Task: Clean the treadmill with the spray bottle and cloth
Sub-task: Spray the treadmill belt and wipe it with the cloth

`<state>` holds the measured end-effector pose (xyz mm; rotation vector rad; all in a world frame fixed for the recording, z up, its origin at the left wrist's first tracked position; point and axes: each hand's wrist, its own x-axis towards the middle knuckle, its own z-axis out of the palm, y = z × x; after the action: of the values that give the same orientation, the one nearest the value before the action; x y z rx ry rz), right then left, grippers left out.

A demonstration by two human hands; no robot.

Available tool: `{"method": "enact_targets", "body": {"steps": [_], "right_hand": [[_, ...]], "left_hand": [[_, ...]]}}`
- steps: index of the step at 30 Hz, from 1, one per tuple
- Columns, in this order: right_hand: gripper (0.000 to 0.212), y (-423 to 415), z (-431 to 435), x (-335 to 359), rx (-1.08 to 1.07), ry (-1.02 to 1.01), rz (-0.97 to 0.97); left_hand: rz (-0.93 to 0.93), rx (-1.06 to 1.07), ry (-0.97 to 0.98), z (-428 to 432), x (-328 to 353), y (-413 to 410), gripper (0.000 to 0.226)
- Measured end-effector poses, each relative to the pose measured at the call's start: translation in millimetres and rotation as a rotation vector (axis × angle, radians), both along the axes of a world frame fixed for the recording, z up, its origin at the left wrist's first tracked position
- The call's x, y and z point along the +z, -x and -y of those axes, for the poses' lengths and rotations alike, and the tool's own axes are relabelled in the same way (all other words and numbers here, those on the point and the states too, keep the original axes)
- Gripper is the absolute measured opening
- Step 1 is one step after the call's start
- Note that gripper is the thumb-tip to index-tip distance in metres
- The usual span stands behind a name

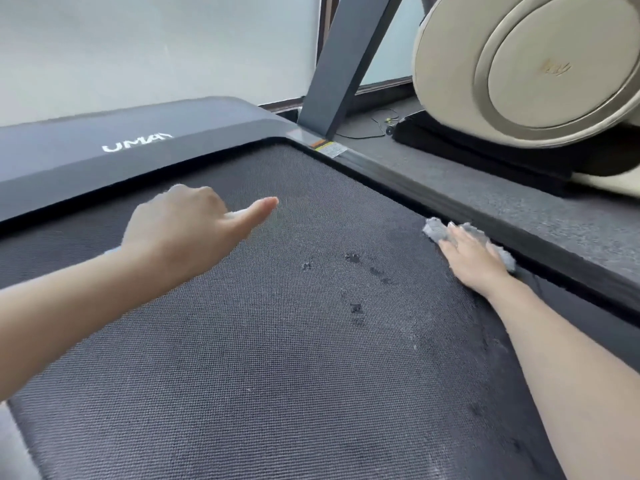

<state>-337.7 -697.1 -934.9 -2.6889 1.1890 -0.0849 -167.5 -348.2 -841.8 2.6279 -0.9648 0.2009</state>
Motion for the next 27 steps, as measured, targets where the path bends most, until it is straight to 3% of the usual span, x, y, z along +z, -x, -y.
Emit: {"method": "enact_targets", "body": {"steps": [3,8,10,15,17,20,25,27], "right_hand": [[0.051,-12,4,-2,0.000,0.075,0.006],[0.053,-32,-49,19,0.126,-0.039,-0.029],[0.052,-55,-105,20,0.344,-0.033,0.032],[0.052,-53,-281,-1,1.142,0.062,0.129],[0.050,-35,-298,-4,1.262,0.044,0.118],[0.049,-38,-245,2,1.110,0.051,0.108],[0.051,-32,-86,13,0.381,0.018,0.025],[0.053,-25,-40,5,0.184,0.019,-0.040]], "left_hand": [[0.004,0.052,0.002,-8,-6,-2,0.096],[-0.018,0.092,0.019,-17,-5,8,0.100],[-0.019,0.098,0.018,-17,0,16,0.098],[0.030,0.082,-0.011,-19,14,31,0.093],[0.038,0.081,-0.023,-23,15,32,0.094],[0.049,0.096,-0.025,-29,15,28,0.097],[0.021,0.094,-0.025,-40,16,17,0.085],[0.010,0.099,-0.028,-44,17,14,0.085]]}}
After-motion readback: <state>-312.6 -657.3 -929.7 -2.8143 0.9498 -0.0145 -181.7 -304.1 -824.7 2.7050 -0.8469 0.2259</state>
